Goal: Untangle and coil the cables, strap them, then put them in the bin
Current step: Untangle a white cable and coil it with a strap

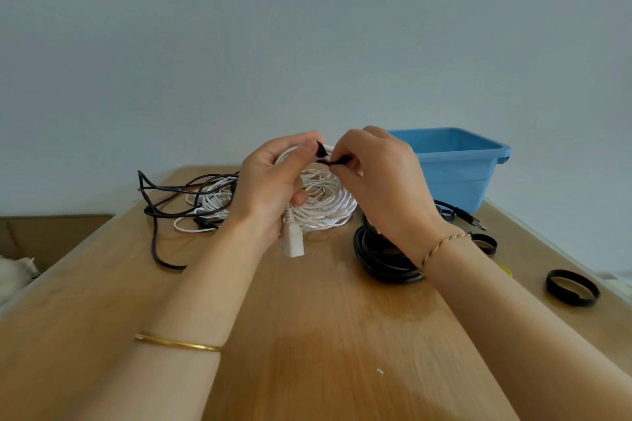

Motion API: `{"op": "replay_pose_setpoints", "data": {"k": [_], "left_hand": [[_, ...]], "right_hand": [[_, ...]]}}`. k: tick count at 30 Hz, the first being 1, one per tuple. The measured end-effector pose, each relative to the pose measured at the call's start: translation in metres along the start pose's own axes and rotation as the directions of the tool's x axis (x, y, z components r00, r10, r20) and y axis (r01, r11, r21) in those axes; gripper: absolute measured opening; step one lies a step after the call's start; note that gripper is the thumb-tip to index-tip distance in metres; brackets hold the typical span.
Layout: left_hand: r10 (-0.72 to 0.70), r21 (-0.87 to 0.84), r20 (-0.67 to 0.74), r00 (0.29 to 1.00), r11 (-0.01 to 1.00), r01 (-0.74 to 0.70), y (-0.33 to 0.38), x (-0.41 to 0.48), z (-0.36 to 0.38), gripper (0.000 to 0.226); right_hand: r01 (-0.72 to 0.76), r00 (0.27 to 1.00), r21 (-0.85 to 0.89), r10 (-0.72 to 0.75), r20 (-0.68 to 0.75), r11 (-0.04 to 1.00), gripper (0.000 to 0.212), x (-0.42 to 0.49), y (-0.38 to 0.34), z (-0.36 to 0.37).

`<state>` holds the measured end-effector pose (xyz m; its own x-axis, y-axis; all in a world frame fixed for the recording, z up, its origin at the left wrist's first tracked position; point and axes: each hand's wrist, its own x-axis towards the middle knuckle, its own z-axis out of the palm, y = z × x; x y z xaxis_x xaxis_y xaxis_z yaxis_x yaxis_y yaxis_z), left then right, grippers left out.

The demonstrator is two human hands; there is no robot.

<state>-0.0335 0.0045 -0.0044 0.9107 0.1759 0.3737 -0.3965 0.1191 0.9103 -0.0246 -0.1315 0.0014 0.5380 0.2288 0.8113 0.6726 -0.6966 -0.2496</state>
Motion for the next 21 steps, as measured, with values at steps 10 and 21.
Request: {"op": "replay_pose_setpoints", "data": {"k": [10, 21], "left_hand": [[-0.004, 0.067, 0.014, 1.0, 0.998, 0.003, -0.0015, -0.0017, 0.0047, 0.011], [0.056, 0.125, -0.189, 0.98, 0.992, -0.032, -0.0027, 0.0033, -0.0041, 0.011]], "right_hand": [[0.168, 0.97, -0.144, -0.19, -0.15, 0.975, 0.01, -0.0019, -0.0019, 0.0033], [0.285, 0.957, -0.106, -0.288, -0.014, 0.953, 0.013, -0.0019, -0.0029, 0.0093]]}}
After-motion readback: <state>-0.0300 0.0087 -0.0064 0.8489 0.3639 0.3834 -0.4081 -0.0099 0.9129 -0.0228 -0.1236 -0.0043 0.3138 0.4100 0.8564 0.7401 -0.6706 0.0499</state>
